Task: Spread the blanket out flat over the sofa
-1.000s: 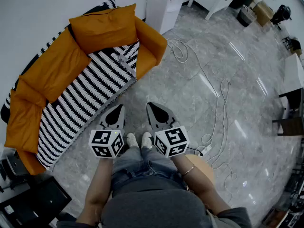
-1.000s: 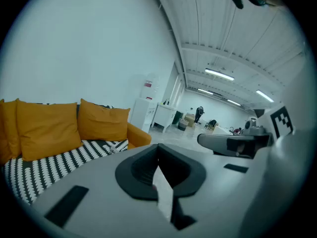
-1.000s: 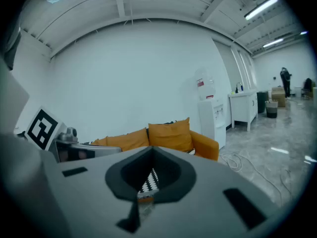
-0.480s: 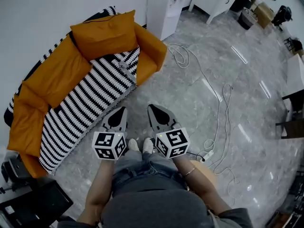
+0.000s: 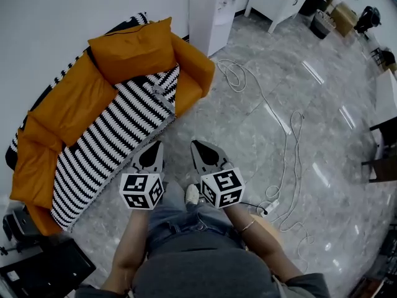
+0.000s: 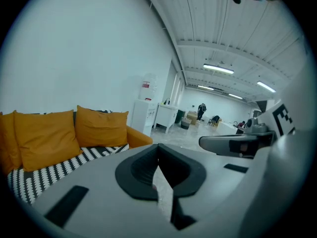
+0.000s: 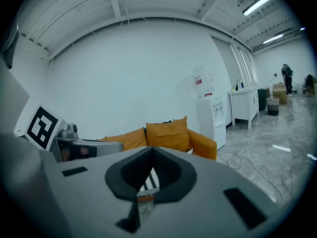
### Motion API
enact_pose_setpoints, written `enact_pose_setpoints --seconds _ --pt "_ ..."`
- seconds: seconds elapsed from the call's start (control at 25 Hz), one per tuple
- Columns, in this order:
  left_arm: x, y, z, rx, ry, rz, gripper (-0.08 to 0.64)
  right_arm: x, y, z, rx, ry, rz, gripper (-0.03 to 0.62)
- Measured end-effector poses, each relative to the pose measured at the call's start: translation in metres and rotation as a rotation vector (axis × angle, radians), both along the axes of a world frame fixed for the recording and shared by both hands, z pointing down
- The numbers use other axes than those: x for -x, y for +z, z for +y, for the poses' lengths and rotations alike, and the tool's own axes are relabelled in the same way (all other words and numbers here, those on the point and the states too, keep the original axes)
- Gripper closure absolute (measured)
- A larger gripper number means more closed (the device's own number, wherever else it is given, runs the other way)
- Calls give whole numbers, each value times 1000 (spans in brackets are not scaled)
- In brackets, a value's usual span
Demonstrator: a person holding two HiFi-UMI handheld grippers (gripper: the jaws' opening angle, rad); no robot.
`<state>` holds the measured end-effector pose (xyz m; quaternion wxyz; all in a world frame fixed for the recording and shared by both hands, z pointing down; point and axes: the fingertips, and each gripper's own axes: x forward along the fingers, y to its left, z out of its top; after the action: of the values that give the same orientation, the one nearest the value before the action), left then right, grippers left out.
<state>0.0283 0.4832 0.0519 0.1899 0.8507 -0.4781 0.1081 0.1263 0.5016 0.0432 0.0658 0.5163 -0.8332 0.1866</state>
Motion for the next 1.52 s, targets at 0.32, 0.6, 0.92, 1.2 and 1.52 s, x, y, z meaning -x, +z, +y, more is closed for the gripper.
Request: enact_pose_setpoints --seconds 0.32,0.6,0.92,1.2,1.52 --pt "6 6 -30 13 -24 -23 541 -1 5 -27 11 -1 -21 581" --pt "14 24 -88 47 -11 -1 541 8 14 -87 34 20 -22 581" --pt "41 52 -177 130 20 11 541 48 33 -185 106 20 -11 581" --pt "70 71 -253 176 72 -32 541 80 58 -265 200 37 13 581" --pt "93 97 -333 233 101 -18 541 104 86 -334 260 57 54 581"
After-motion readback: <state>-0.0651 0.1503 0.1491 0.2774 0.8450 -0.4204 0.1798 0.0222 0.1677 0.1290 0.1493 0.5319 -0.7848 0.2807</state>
